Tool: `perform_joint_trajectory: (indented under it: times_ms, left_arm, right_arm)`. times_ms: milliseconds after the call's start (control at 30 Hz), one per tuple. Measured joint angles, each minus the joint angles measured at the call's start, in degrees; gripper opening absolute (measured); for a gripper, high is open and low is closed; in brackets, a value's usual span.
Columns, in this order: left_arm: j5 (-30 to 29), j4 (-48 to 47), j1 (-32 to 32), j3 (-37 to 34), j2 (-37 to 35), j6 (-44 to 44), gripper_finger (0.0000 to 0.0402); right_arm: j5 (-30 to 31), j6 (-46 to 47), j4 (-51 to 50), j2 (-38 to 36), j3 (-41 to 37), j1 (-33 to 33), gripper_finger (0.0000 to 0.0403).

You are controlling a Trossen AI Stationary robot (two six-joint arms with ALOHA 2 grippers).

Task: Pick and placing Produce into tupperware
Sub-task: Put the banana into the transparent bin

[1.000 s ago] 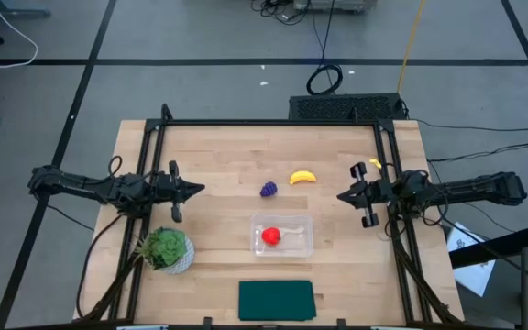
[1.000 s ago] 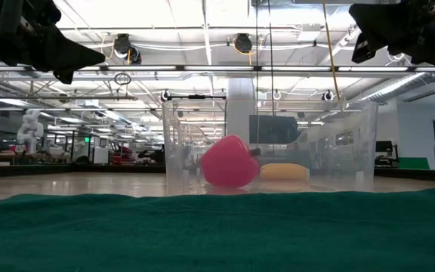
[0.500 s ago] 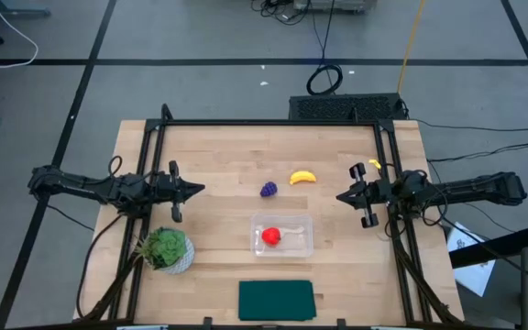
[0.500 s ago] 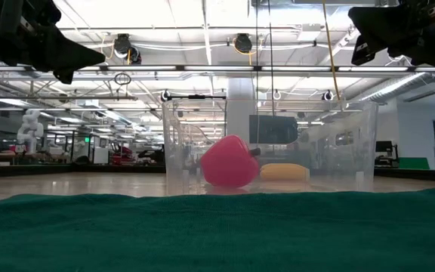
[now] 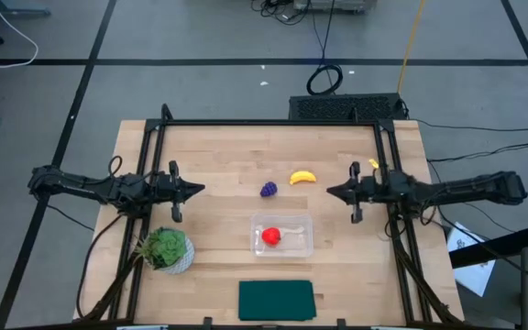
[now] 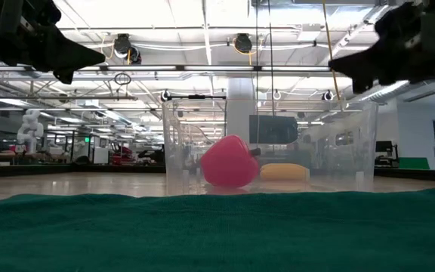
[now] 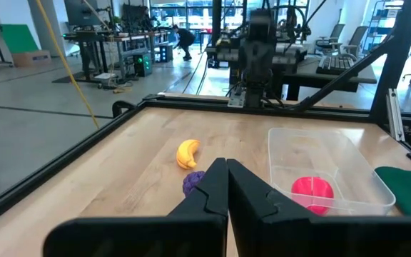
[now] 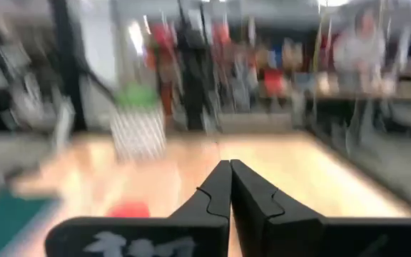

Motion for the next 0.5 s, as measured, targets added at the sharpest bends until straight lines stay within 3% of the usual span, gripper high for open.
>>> perform_joint_trajectory:
  times_ms: [500]
  left_arm:
    - [-0.4, 3.9, 0.0, 0.0, 0.0, -0.4, 0.0003]
  right_arm:
    - [0.1, 4.0, -2.6, 5.9, 5.9, -0.7, 0.0000]
